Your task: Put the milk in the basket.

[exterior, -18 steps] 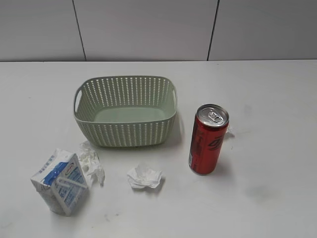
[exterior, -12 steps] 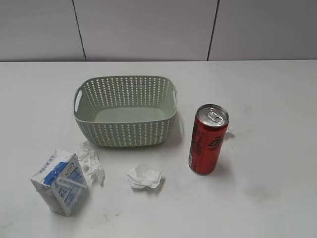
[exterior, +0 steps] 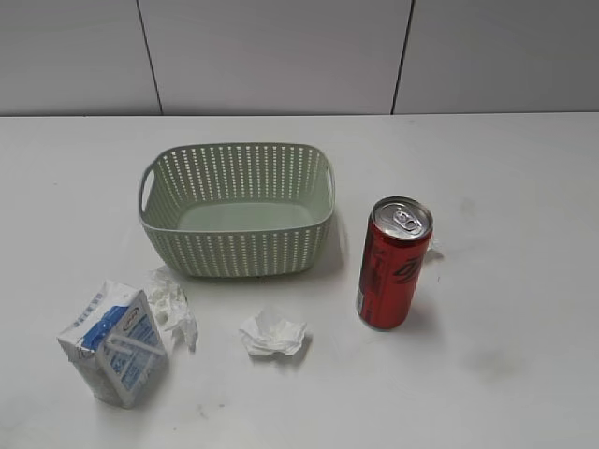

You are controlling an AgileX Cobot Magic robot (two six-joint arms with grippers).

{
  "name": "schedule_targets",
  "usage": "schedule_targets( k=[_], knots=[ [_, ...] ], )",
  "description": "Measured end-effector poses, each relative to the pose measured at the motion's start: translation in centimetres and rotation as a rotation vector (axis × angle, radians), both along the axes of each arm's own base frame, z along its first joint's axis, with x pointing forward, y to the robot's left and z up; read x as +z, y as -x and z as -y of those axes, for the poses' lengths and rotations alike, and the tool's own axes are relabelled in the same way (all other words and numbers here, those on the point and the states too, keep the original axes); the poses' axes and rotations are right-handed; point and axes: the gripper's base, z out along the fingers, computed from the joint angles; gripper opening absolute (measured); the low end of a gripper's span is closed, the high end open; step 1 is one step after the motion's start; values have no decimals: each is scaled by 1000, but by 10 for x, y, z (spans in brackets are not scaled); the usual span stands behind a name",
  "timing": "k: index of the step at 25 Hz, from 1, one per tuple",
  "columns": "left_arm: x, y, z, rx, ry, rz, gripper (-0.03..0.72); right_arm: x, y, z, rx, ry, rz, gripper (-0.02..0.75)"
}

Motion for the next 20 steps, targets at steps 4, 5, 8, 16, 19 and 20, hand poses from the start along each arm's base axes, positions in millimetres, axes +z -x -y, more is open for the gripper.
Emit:
schedule_targets(
  k=[4, 5, 8, 16, 19, 20],
  knots=[
    [13, -13, -1, 5, -7, 9, 630, 0, 0, 0, 0, 0, 0, 554],
    [17, -18, -1, 6, -7, 4, 630, 0, 0, 0, 0, 0, 0, 554],
    [26, -45, 0, 7, -11, -58, 630, 0, 0, 0, 0, 0, 0, 554],
    [33, -119, 14, -101, 22, -324, 630, 0, 0, 0, 0, 0, 0, 554],
    [34, -148, 27, -190, 24, -409, 629, 0, 0, 0, 0, 0, 0, 554],
    [35, -155, 32, -218, 21, -433, 629, 0, 0, 0, 0, 0, 0, 554]
  ],
)
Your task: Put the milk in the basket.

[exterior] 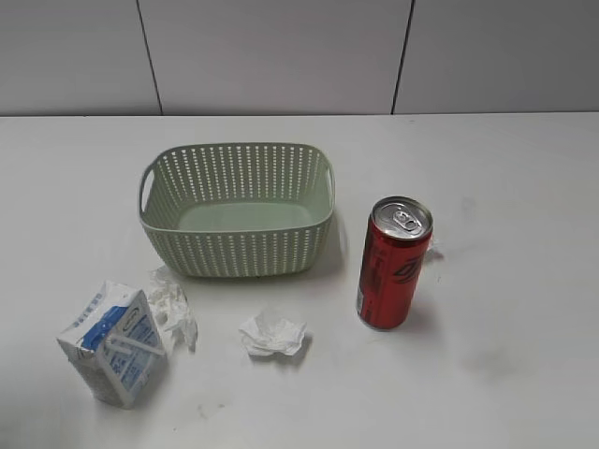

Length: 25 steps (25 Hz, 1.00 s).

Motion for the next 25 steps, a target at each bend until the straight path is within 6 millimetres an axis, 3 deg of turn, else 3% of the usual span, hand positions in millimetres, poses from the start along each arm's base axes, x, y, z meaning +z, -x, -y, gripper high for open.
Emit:
schedule_targets(
  k=[6, 10, 18, 25],
  knots=[
    [-1, -35, 41, -189, -31, -162, 622, 0, 0, 0, 0, 0, 0, 554],
    [-12, -43, 71, -297, -61, -258, 621, 0, 0, 0, 0, 0, 0, 554],
    [-58, -56, 107, -354, -130, -461, 614, 0, 0, 0, 0, 0, 0, 554],
    [-96, -70, 121, -336, -168, -570, 608, 0, 0, 0, 0, 0, 0, 554]
  ],
)
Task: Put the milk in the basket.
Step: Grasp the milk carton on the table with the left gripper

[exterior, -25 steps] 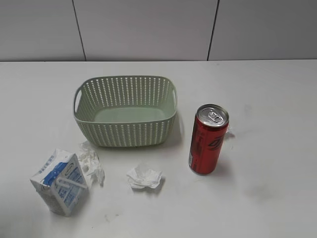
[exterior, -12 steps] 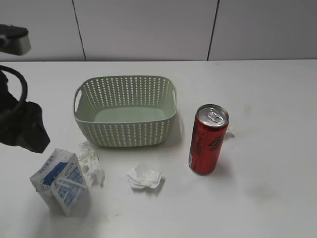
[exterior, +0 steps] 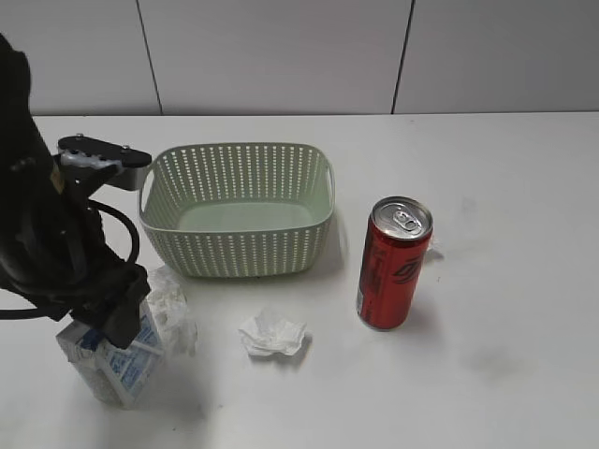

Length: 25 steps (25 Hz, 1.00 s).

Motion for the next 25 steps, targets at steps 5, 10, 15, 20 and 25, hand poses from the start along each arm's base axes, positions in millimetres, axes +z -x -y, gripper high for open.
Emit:
schedule_targets(
  k=[5, 10, 15, 20, 25],
  knots=[
    [-22, -9, 6, 13, -16, -27, 602, 0, 0, 0, 0, 0, 0, 554],
    [-41, -15, 9, 18, -40, -61, 593, 0, 0, 0, 0, 0, 0, 554],
    [-55, -17, 11, 23, -57, -94, 583, 0, 0, 0, 0, 0, 0, 554],
    [-55, -16, 11, 24, -60, -104, 449, 0, 0, 0, 0, 0, 0, 554],
    [-55, -15, 10, 20, -68, -118, 334, 0, 0, 0, 0, 0, 0, 554]
  ],
)
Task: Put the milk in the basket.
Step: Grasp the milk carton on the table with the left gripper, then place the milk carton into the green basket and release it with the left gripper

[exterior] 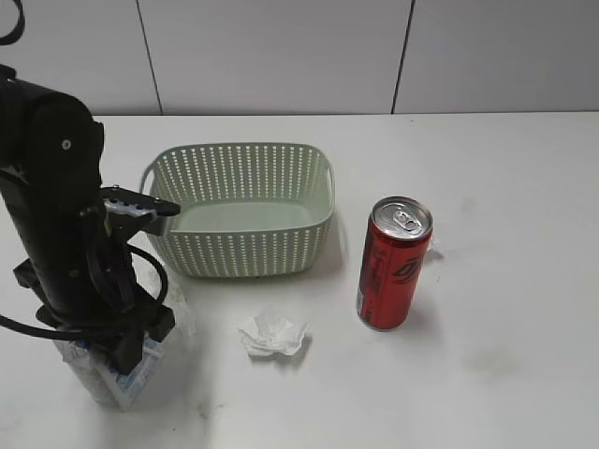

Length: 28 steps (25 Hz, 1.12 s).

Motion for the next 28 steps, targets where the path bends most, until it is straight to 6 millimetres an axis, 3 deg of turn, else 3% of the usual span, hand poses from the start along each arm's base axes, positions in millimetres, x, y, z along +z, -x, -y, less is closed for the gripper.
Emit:
schedule_targets(
  k=[5, 9, 12, 23, 25, 28],
  knots=[
    [1, 3, -3, -16, -30, -39, 331, 0, 0, 0, 0, 0, 0, 554],
    [14, 3, -3, -43, -72, -93, 330, 0, 0, 0, 0, 0, 0, 554],
    [39, -6, 1, -59, -61, -60, 330, 0, 0, 0, 0, 0, 0, 554],
    [163, -61, 32, -65, 148, 363, 330, 0, 0, 0, 0, 0, 0, 554],
    [171, -70, 36, -68, 151, 402, 330, 0, 0, 0, 0, 0, 0, 554],
    [160, -87, 46, -71, 136, 395, 330, 0, 0, 0, 0, 0, 0, 554]
  ],
)
